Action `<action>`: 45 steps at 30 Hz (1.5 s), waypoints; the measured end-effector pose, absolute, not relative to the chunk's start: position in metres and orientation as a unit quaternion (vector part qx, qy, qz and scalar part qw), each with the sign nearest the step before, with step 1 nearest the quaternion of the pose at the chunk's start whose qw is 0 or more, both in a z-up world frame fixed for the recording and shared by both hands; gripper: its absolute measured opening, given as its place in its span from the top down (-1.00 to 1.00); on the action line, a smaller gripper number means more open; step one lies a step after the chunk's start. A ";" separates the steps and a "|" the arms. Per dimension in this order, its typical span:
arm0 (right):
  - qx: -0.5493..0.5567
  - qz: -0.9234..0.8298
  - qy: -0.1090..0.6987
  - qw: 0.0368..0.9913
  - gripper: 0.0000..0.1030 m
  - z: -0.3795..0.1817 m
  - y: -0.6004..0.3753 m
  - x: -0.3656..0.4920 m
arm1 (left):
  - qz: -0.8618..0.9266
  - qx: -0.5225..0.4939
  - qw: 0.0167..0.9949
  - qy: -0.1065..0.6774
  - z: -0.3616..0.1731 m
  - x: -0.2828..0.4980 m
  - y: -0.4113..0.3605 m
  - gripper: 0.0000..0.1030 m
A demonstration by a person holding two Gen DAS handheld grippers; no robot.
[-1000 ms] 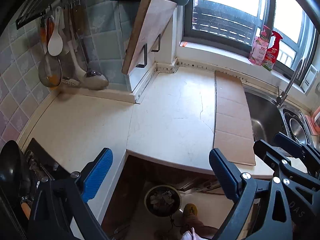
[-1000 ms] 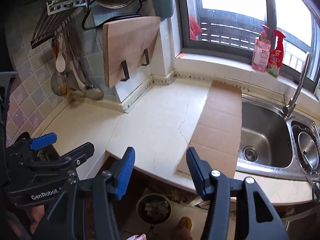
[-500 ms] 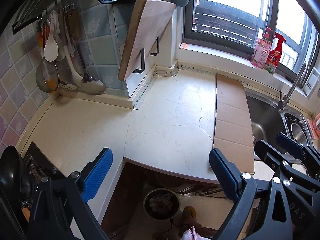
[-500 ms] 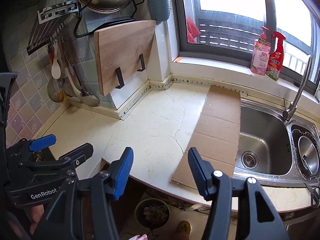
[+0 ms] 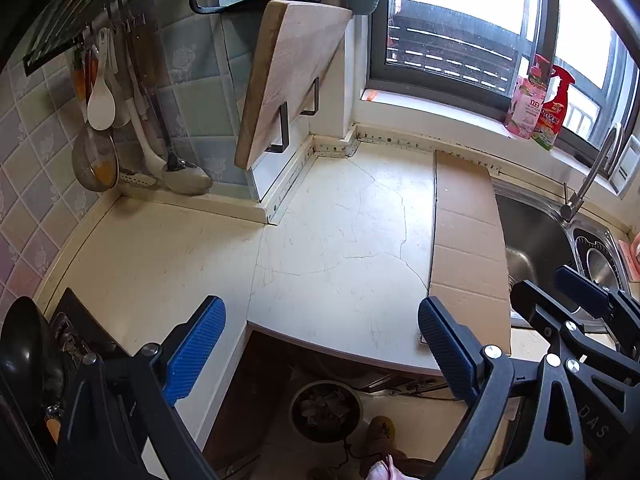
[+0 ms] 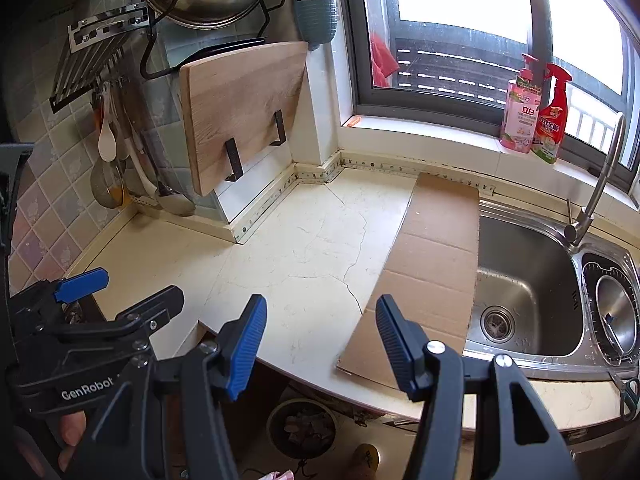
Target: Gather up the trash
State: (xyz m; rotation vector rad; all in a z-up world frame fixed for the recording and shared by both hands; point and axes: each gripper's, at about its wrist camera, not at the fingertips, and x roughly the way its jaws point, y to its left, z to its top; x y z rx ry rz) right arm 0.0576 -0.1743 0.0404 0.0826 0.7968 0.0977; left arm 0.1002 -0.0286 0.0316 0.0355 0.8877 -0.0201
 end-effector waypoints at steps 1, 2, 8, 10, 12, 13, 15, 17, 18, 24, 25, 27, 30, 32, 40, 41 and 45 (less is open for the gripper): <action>0.040 0.047 0.387 0.920 -0.11 0.040 -0.175 0.058 | -0.009 0.018 0.903 0.429 0.031 0.101 -0.029 -0.86; 0.040 0.046 0.388 0.920 -0.11 0.041 -0.175 0.058 | -0.010 0.017 0.903 0.430 0.032 0.101 -0.029 -0.86; 0.041 0.044 0.389 0.919 -0.11 0.040 -0.180 0.060 | -0.012 0.021 0.902 0.431 0.032 0.103 -0.032 -0.86; 0.042 0.043 0.390 0.919 -0.11 0.040 -0.181 0.061 | -0.013 0.025 0.902 0.431 0.033 0.106 -0.034 -0.86; 0.042 0.042 0.390 0.919 -0.11 0.040 -0.182 0.061 | -0.014 0.028 0.903 0.429 0.033 0.106 -0.036 -0.86; 0.043 0.042 0.390 0.919 -0.11 0.040 -0.183 0.061 | -0.014 0.029 0.903 0.429 0.033 0.106 -0.036 -0.86; 0.042 0.043 0.389 0.919 -0.11 0.040 -0.184 0.061 | -0.014 0.030 0.903 0.428 0.033 0.105 -0.038 -0.86; 0.042 0.042 0.388 0.920 -0.11 0.040 -0.184 0.060 | -0.014 0.030 0.904 0.427 0.033 0.105 -0.038 -0.86; 0.042 0.042 0.388 0.920 -0.11 0.040 -0.184 0.060 | -0.014 0.031 0.904 0.426 0.033 0.104 -0.038 -0.86; 0.041 0.040 0.386 0.921 -0.11 0.041 -0.184 0.058 | -0.014 0.031 0.904 0.427 0.033 0.104 -0.037 -0.86; 0.041 0.040 0.385 0.921 -0.11 0.041 -0.184 0.058 | -0.015 0.031 0.904 0.427 0.033 0.105 -0.037 -0.86; 0.041 0.040 0.385 0.921 -0.11 0.041 -0.184 0.058 | -0.015 0.031 0.904 0.426 0.034 0.104 -0.037 -0.86; 0.043 0.040 0.384 0.922 -0.11 0.041 -0.185 0.058 | -0.016 0.032 0.904 0.426 0.033 0.105 -0.037 -0.86; 0.043 0.041 0.383 0.922 -0.11 0.041 -0.185 0.058 | -0.015 0.033 0.904 0.426 0.033 0.104 -0.037 -0.86; 0.044 0.041 0.383 0.922 -0.11 0.042 -0.185 0.058 | -0.015 0.034 0.904 0.425 0.033 0.105 -0.037 -0.86; 0.043 0.041 0.383 0.922 -0.11 0.042 -0.185 0.058 | -0.014 0.034 0.904 0.425 0.034 0.106 -0.036 -0.86; 0.043 0.040 0.382 0.922 -0.11 0.043 -0.184 0.059 | -0.016 0.034 0.904 0.426 0.034 0.106 -0.036 -0.86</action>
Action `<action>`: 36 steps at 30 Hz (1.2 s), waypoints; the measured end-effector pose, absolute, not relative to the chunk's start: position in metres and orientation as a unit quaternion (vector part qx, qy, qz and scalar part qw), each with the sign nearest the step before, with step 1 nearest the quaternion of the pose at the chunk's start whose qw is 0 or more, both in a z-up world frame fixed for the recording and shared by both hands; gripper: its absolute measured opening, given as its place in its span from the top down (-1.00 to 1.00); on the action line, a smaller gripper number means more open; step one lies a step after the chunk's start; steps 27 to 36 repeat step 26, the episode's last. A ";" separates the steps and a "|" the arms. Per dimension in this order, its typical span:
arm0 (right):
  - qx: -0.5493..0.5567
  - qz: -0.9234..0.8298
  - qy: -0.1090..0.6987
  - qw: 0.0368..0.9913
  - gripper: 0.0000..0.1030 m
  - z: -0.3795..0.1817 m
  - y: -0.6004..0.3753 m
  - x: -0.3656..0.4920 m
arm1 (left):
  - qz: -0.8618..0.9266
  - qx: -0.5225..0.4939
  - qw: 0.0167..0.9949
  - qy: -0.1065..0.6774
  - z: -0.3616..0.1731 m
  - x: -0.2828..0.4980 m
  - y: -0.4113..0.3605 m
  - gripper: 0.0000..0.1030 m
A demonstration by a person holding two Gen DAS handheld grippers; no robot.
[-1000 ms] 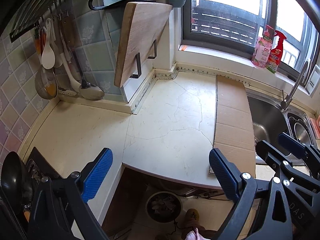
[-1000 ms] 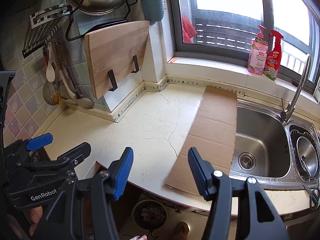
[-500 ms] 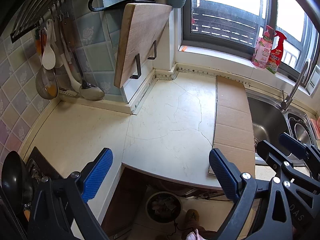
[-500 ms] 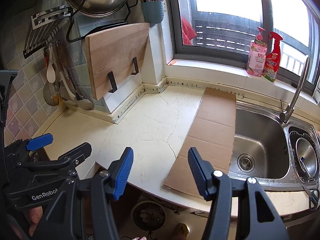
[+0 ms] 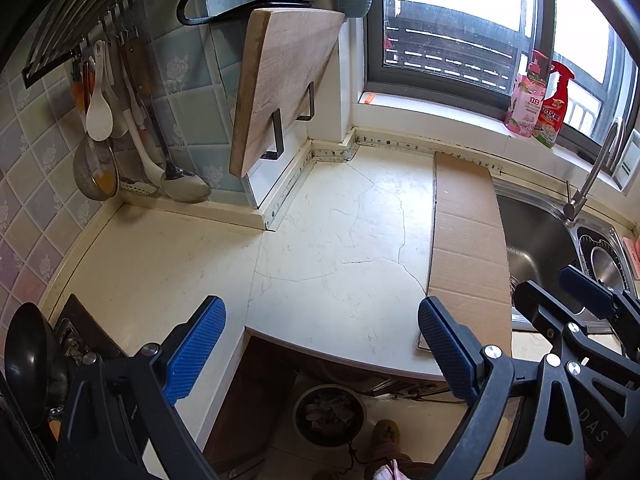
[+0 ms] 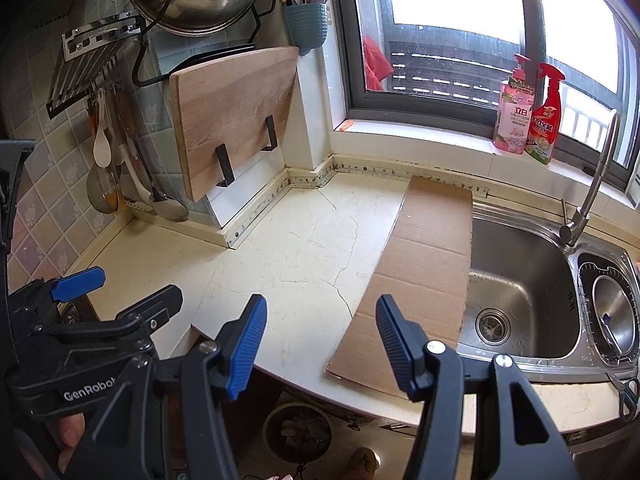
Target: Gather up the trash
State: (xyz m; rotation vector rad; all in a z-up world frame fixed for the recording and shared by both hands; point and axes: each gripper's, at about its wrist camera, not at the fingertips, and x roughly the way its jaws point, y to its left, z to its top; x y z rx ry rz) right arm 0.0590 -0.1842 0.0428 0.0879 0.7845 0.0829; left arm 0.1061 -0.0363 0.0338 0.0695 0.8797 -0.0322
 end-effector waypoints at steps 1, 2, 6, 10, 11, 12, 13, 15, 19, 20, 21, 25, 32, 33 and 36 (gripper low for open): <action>0.043 0.040 0.383 0.922 -0.11 0.042 -0.184 0.059 | -0.015 0.034 0.904 0.426 0.034 0.106 -0.036 -0.86; 0.043 0.040 0.383 0.922 -0.11 0.042 -0.184 0.059 | -0.014 0.034 0.904 0.425 0.034 0.106 -0.036 -0.86; 0.044 0.038 0.383 0.922 -0.11 0.043 -0.184 0.059 | -0.014 0.034 0.904 0.426 0.034 0.106 -0.037 -0.86; 0.044 0.037 0.381 0.923 -0.11 0.043 -0.183 0.059 | -0.013 0.034 0.904 0.425 0.034 0.106 -0.037 -0.86; 0.043 0.037 0.381 0.923 -0.11 0.043 -0.183 0.059 | -0.013 0.035 0.905 0.425 0.034 0.106 -0.037 -0.86; 0.043 0.036 0.381 0.923 -0.11 0.043 -0.183 0.059 | -0.014 0.036 0.905 0.424 0.034 0.106 -0.037 -0.86; 0.044 0.036 0.382 0.923 -0.11 0.042 -0.182 0.058 | -0.014 0.036 0.904 0.425 0.034 0.106 -0.037 -0.86; 0.044 0.037 0.381 0.923 -0.11 0.042 -0.183 0.058 | -0.014 0.035 0.904 0.425 0.034 0.106 -0.036 -0.86; 0.043 0.037 0.381 0.923 -0.11 0.043 -0.182 0.058 | -0.014 0.037 0.904 0.426 0.034 0.107 -0.036 -0.86; 0.043 0.035 0.382 0.923 -0.11 0.042 -0.182 0.057 | -0.015 0.038 0.904 0.426 0.033 0.106 -0.035 -0.86; 0.043 0.035 0.382 0.922 -0.11 0.042 -0.181 0.057 | -0.015 0.038 0.903 0.427 0.032 0.107 -0.035 -0.86; 0.042 0.035 0.384 0.922 -0.11 0.041 -0.180 0.055 | -0.014 0.040 0.902 0.429 0.030 0.107 -0.033 -0.86; 0.042 0.035 0.384 0.922 -0.11 0.041 -0.180 0.055 | -0.014 0.040 0.902 0.429 0.029 0.106 -0.033 -0.86; 0.042 0.035 0.384 0.922 -0.11 0.041 -0.180 0.055 | -0.014 0.040 0.902 0.429 0.029 0.106 -0.033 -0.86; 0.042 0.035 0.384 0.922 -0.11 0.041 -0.180 0.055 | -0.014 0.040 0.902 0.429 0.029 0.106 -0.033 -0.86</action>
